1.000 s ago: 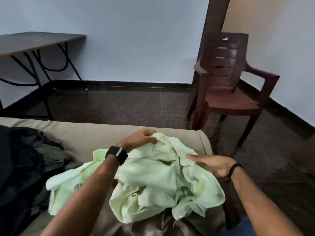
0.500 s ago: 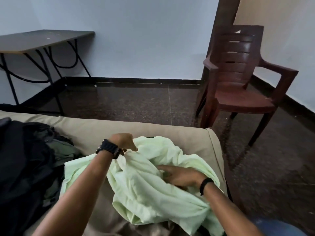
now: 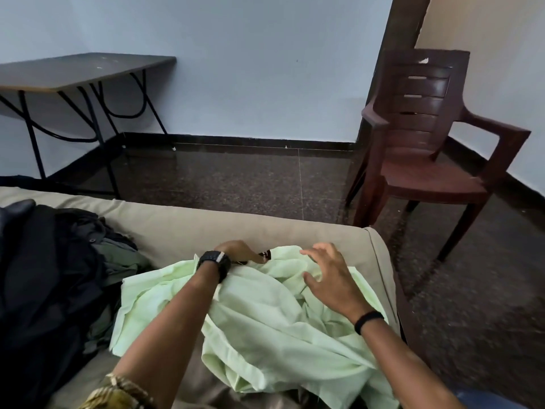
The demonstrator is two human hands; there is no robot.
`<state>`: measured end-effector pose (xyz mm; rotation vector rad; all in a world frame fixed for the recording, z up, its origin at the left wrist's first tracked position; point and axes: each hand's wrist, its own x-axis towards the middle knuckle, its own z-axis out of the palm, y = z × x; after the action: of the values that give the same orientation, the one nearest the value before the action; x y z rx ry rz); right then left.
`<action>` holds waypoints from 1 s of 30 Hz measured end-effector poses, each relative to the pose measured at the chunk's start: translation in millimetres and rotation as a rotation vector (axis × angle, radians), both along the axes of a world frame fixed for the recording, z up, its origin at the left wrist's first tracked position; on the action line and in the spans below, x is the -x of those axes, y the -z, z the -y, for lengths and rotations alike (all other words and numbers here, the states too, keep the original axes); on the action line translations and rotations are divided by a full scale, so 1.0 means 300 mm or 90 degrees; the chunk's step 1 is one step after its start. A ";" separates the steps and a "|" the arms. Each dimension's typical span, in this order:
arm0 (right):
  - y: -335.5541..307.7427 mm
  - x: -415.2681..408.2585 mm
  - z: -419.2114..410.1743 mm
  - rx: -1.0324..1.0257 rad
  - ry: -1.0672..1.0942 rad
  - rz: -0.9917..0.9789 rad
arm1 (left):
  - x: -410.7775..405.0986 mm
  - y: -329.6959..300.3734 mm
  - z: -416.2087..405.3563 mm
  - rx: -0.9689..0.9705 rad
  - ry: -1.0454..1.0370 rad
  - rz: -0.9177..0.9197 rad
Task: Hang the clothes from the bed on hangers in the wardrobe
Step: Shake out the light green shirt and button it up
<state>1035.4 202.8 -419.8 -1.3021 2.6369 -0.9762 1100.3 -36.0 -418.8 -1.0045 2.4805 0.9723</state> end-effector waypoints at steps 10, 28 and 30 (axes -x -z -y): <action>-0.005 0.067 -0.024 -0.104 -0.010 0.179 | -0.079 -0.079 0.032 -0.246 0.054 -0.200; -0.823 0.213 -0.177 0.148 0.077 -0.170 | 0.088 -0.851 -0.322 0.408 0.503 -0.614; -0.917 0.222 -0.204 0.205 0.112 -0.236 | 0.081 -0.908 -0.337 0.424 0.565 -0.605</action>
<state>969.0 263.9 -144.6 -1.4544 3.0090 -1.3494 1076.1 65.1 -146.5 0.7105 3.5314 0.3023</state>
